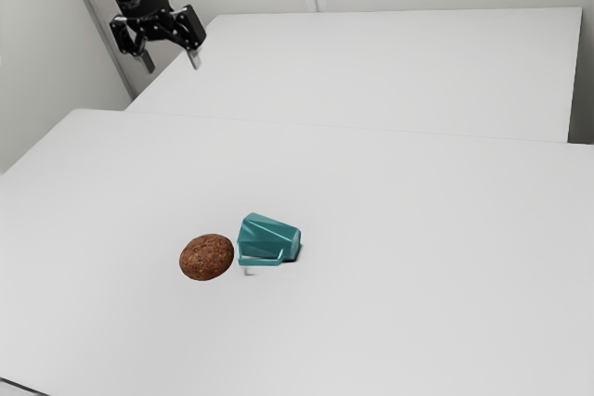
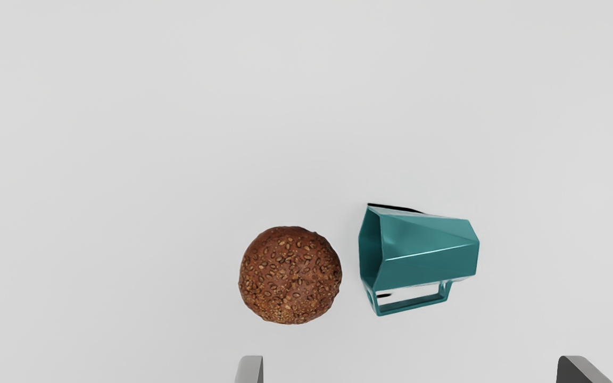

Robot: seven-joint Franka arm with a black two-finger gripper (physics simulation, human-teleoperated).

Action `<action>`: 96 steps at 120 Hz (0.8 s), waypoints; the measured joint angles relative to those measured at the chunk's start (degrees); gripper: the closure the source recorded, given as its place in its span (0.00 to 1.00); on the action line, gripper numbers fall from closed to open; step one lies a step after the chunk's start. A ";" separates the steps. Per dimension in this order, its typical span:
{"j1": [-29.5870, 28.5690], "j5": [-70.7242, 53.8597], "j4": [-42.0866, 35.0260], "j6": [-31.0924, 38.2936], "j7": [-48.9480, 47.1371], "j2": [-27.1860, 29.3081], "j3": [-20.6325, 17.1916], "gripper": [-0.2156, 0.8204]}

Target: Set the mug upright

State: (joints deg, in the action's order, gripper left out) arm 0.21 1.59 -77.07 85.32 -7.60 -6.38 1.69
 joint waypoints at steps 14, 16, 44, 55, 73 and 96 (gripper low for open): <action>-0.11 1.62 -2.60 1.21 -0.15 0.43 1.40 0.21; -0.18 2.21 -3.43 1.57 -0.15 0.59 1.56 0.21; -1.14 27.54 -31.38 15.56 6.46 4.53 10.67 0.21; -3.03 40.07 -40.44 20.77 12.71 5.46 12.31 0.21; -7.35 54.82 -47.77 25.64 24.17 5.16 12.80 0.21; -4.06 63.69 -50.31 28.11 35.99 0.19 12.79 0.21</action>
State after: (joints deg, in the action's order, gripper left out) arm -3.85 65.28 -127.38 113.43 28.40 -6.19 14.47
